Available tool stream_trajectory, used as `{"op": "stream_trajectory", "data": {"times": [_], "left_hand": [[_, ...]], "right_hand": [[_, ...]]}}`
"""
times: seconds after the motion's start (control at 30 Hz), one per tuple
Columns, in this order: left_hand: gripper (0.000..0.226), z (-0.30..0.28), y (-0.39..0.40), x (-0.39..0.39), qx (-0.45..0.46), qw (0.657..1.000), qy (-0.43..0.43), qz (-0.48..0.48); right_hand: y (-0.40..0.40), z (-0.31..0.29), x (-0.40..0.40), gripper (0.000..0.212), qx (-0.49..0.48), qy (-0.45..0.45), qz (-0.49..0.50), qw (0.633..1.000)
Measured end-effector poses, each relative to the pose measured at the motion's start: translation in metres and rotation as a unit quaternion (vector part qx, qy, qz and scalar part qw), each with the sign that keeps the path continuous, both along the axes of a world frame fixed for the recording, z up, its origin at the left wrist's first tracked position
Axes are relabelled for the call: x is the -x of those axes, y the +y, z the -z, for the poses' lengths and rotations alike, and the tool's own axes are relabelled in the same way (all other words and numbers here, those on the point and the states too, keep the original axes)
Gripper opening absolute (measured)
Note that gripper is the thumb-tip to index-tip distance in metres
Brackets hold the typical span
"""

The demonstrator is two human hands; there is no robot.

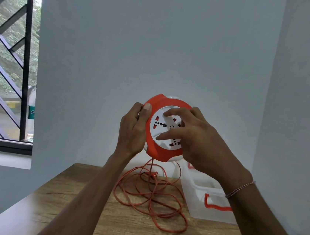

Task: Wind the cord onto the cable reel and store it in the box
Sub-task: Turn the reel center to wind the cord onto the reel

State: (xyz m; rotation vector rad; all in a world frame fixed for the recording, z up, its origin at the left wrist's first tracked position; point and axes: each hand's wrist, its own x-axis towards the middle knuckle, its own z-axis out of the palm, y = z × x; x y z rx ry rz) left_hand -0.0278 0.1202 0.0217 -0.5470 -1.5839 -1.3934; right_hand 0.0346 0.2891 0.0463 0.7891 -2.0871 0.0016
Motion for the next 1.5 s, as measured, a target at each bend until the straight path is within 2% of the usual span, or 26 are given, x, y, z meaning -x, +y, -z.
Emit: {"op": "stream_trajectory", "data": {"times": [0.27, 0.53, 0.67, 0.77, 0.87, 1.1, 1.23, 1.33, 1.5], "left_hand": [[0.029, 0.001, 0.003, 0.002, 0.009, 1.000, 0.007, 0.011], [0.021, 0.001, 0.000, 0.003, 0.010, 1.000, 0.008, 0.000], [0.024, 0.001, 0.000, 0.001, 0.006, 1.000, 0.001, 0.008], [0.033, 0.001, 0.000, 0.002, 0.010, 1.000, 0.005, 0.006], [0.031, 0.001, 0.001, 0.003, 0.013, 1.000, 0.006, 0.003], [0.023, 0.003, -0.001, 0.004, 0.007, 1.000, 0.002, -0.006], [0.024, 0.001, -0.001, 0.004, 0.008, 1.000, 0.007, -0.011], [0.026, 0.002, 0.001, 0.004, 0.013, 1.000, 0.007, -0.005], [0.026, 0.001, 0.001, 0.003, 0.016, 1.000, 0.007, -0.006]], "right_hand": [[0.001, -0.001, -0.006, 0.052, -0.025, 0.036, 0.072, 0.996], [0.000, 0.005, 0.003, 0.059, -0.019, 0.078, 0.126, 0.989], [0.000, 0.009, 0.007, 0.053, 0.038, 0.096, 0.131, 0.986], [-0.002, 0.009, 0.007, 0.059, 0.109, 0.083, 0.121, 0.983], [-0.005, 0.007, 0.006, 0.063, 0.142, 0.052, 0.101, 0.983], [0.001, 0.001, -0.001, 0.030, 0.074, 0.060, 0.034, 0.995], [0.001, 0.000, -0.002, 0.047, -0.010, 0.028, 0.043, 0.999], [-0.001, 0.003, -0.002, 0.058, -0.024, 0.025, 0.063, 0.997], [0.000, 0.007, 0.004, 0.066, -0.025, 0.075, 0.092, 0.993]]}}
